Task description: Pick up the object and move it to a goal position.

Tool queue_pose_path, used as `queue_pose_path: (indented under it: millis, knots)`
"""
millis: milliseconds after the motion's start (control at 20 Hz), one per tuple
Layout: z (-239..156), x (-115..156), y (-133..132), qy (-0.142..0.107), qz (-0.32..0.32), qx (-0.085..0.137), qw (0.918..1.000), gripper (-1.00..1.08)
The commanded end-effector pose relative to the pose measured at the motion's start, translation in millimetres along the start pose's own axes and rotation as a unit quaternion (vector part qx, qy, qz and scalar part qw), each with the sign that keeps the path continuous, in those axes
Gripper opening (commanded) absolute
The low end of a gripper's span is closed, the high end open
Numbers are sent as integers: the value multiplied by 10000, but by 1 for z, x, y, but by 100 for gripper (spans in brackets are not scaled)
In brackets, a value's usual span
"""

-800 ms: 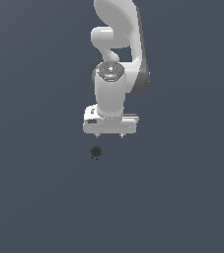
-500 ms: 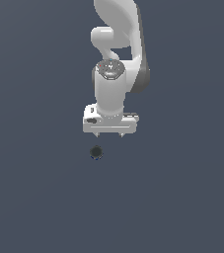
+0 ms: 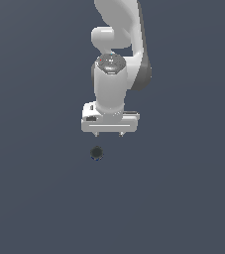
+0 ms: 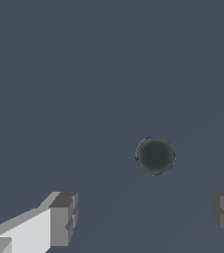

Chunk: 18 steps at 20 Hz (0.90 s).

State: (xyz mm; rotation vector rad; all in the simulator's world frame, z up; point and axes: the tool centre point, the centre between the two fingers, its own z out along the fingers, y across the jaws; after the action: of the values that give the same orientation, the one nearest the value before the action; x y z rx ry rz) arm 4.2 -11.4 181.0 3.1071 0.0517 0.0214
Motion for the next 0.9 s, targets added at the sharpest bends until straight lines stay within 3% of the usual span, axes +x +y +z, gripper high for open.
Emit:
queue_pose_path:
  millis: [0, 500, 850]
  knots:
    - [1, 0, 1, -3, -30, -1, 10000, 100]
    - [18, 1, 10, -18, -530, 3, 9986, 100]
    - [42, 1, 23, -35, -1214, 23, 9926, 100]
